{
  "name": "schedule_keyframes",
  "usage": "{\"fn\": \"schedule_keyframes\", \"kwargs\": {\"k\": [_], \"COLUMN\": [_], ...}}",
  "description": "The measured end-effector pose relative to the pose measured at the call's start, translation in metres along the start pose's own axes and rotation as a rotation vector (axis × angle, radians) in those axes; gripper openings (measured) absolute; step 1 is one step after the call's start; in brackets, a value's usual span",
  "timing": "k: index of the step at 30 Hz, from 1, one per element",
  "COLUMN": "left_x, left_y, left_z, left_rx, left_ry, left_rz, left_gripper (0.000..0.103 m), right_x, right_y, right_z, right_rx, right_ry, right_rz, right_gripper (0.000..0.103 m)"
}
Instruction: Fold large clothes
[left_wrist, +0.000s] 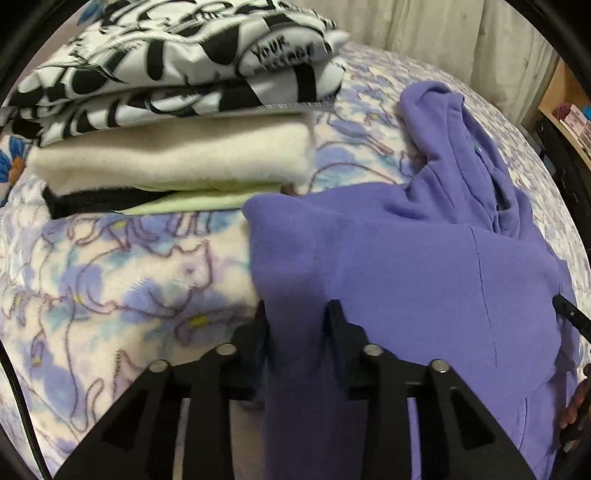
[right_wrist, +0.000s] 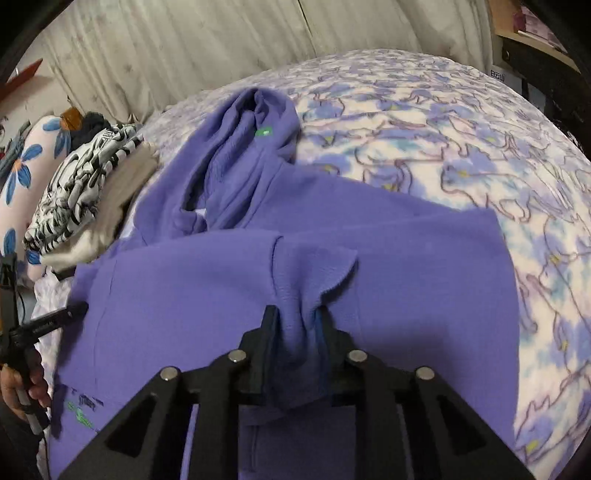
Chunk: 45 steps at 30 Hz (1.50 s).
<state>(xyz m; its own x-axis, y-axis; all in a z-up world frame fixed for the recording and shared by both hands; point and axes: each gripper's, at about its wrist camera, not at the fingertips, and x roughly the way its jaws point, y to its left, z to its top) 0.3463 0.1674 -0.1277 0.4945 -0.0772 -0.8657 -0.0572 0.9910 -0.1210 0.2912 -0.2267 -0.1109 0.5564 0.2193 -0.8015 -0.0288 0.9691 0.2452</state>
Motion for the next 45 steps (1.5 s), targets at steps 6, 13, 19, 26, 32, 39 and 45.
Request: {"fn": "schedule_keyframes", "kwargs": {"k": [6,13,19,26,32,39,45], "left_x": [-0.046,-0.075,-0.047,-0.037,-0.039,-0.04,-0.039], "left_y": [-0.022,-0.06,-0.069,-0.048,-0.056,-0.058,-0.059], "left_z": [-0.011,-0.042,-0.074,-0.086,-0.093,-0.092,-0.091], "left_rx": [0.163,0.199,0.17,0.133,0.175,0.181,0.191], "left_ry": [-0.149,-0.116,-0.081,-0.077,-0.106,-0.103,-0.101], "left_rz": [0.127,-0.005,0.043,0.016,0.063,0.079,0.09], "left_gripper": [0.04,0.04,0.04,0.042,0.042,0.043,0.043], "right_x": [-0.044,-0.053,-0.03,-0.031,-0.05,-0.026,0.003], "right_y": [0.008,0.054,0.095,0.034,-0.012,-0.032,-0.034], "right_z": [-0.005,-0.023,-0.042,-0.043,-0.026,-0.001,0.017], "right_rx": [-0.048,-0.159,-0.256,-0.132,-0.04,0.055,0.087], "right_ry": [-0.102,-0.098,-0.049,0.011,-0.036,-0.029,0.005], "right_rz": [-0.032,0.056,0.087,0.072,0.082,0.16,0.198], "right_gripper": [0.037,0.037,0.037,0.028,0.028,0.028,0.023]}}
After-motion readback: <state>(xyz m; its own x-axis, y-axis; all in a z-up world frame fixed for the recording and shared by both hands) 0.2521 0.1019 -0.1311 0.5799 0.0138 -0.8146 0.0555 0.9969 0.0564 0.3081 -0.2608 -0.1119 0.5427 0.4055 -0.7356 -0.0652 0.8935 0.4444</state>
